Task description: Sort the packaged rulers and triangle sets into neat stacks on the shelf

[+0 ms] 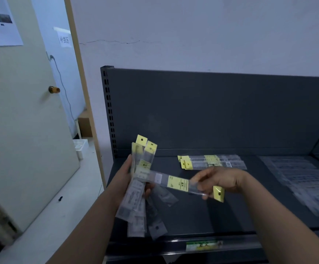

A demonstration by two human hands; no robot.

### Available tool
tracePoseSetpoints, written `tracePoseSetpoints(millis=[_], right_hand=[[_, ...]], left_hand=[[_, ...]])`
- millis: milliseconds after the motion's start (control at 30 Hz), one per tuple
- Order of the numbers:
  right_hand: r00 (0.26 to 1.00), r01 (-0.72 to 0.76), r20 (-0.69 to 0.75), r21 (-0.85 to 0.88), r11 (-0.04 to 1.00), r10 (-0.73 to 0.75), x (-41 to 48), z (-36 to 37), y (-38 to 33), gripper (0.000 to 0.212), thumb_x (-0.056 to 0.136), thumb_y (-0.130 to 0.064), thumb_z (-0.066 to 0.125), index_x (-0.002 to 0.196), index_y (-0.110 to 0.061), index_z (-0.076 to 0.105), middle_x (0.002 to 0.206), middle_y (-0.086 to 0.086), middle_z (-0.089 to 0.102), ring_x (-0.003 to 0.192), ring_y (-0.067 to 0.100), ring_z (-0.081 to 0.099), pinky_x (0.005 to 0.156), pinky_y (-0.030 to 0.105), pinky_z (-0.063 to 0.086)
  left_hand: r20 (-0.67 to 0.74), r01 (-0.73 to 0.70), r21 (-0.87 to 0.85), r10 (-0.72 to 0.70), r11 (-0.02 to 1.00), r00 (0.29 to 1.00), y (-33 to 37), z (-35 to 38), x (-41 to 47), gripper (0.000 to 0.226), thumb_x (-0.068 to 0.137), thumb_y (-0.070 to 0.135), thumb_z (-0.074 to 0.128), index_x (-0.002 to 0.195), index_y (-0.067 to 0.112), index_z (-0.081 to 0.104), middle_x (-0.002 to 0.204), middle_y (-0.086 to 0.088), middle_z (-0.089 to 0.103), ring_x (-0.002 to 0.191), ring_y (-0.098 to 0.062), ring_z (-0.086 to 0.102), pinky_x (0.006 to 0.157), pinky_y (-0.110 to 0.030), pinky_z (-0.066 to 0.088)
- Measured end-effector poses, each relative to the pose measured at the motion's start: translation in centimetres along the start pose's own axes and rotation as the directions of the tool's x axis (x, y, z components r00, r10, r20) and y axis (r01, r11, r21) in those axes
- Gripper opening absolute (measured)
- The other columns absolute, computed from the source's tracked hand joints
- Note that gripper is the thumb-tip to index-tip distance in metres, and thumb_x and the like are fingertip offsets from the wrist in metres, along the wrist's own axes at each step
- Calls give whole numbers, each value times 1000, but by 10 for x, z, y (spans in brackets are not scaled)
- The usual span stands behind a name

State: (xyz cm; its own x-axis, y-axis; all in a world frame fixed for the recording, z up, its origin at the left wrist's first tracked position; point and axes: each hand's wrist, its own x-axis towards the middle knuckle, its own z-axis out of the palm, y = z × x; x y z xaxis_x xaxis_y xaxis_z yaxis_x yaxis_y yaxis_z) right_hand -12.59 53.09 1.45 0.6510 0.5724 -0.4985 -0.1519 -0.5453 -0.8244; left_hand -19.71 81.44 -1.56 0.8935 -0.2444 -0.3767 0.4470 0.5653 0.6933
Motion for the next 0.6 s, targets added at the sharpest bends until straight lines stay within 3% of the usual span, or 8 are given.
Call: tracePoseSetpoints(millis=[67, 167, 267, 367, 500, 600], right_hand=[[983, 4, -182, 61, 998, 7, -4, -2, -3, 39, 78, 7, 70, 114, -2, 61, 76, 11, 71, 64, 21, 67, 59, 25, 53], [870, 104, -492, 238, 966, 27, 2, 0, -5, 55, 70, 13, 75, 118, 0, 53, 65, 12, 66, 57, 24, 60, 55, 27, 52], [742, 255, -671, 267, 929, -10, 15, 6, -9, 61, 72, 10, 75, 125, -7, 50, 91, 13, 65, 67, 19, 61, 62, 26, 52], [740, 330, -672, 328, 885, -27, 16, 7, -14, 49, 82, 7, 66, 126, -8, 52, 110, 16, 62, 76, 20, 62, 64, 26, 51], [733, 366, -680, 394, 843, 0, 6, -4, -12, 54, 83, 4, 67, 131, -10, 47, 98, 13, 64, 76, 21, 61, 71, 33, 49], [771, 340, -637, 387, 857, -18, 7, 1, -15, 61, 83, 3, 68, 136, -9, 40, 88, 10, 64, 71, 18, 62, 69, 31, 48]], left_hand=[[7, 1, 51, -1, 999, 1000, 1, 2, -5, 55, 92, 57, 46, 100, 5, 64, 81, -19, 66, 60, -27, 67, 51, -32, 55], [29, 8, 104, -12, 995, 1000, -2, 6, -12, 34, 86, 27, 58, 108, 1, 59, 99, -19, 71, 68, -26, 69, 51, -30, 57], [70, 60, 118, -68, 991, 995, -4, 9, -14, 31, 81, 20, 60, 105, 1, 58, 100, -18, 71, 69, -26, 70, 52, -28, 57], [72, 62, 123, -71, 990, 995, -3, 9, -15, 42, 90, 39, 53, 104, 0, 59, 97, -18, 69, 67, -24, 69, 51, -27, 56], [47, 40, 41, -42, 998, 998, 2, -3, -8, 68, 87, 62, 48, 107, -3, 59, 93, -21, 68, 67, -26, 69, 55, -31, 58], [79, 74, 87, -81, 993, 994, -1, -3, -6, 76, 85, 63, 48, 120, -3, 59, 96, -22, 68, 75, -29, 68, 70, -40, 60]])
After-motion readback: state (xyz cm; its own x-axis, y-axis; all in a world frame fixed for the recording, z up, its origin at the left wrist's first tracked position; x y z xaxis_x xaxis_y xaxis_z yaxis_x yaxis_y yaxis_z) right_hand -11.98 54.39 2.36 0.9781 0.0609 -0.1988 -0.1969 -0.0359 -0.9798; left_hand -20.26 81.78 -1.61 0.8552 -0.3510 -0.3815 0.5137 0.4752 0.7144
